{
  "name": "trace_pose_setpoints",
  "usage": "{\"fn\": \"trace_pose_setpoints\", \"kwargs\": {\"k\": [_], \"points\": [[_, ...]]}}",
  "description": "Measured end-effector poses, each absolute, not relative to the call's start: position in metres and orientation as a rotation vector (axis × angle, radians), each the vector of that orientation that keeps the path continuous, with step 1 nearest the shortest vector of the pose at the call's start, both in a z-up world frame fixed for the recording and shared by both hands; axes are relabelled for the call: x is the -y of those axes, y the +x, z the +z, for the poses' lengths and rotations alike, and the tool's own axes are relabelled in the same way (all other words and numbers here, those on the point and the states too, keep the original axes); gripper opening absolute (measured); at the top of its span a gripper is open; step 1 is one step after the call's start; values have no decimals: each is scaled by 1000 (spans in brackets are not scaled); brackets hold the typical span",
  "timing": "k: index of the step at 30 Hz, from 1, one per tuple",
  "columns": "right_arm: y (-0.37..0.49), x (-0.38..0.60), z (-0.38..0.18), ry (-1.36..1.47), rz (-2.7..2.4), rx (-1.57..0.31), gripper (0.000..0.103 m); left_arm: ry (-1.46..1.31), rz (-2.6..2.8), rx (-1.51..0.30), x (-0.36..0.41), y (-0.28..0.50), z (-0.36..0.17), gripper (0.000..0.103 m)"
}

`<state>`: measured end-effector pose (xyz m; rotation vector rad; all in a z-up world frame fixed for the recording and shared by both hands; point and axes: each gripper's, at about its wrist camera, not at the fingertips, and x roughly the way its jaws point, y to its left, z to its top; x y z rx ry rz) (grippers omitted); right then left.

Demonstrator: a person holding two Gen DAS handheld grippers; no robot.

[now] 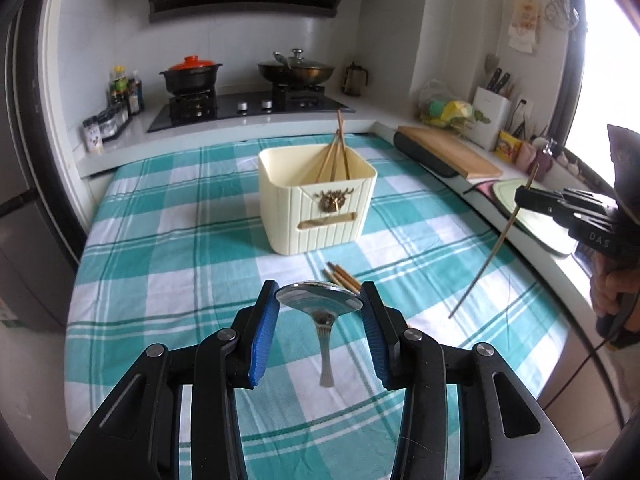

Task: Organize utensils
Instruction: 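Lift and carry the spoon and chopstick over the cream caddy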

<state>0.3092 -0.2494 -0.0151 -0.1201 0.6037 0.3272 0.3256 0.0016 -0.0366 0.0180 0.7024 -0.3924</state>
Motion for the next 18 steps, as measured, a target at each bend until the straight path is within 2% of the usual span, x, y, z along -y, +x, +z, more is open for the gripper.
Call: {"fn": "trace_pose_setpoints", "kwargs": {"k": [8,18], "points": [[337,249,20,-88,313,-527,6,-44,-408,-697,-15,349,-1,42],[402,234,77,-112,302,-366,6,-120,-389,-531,-11,420,98,42]]}}
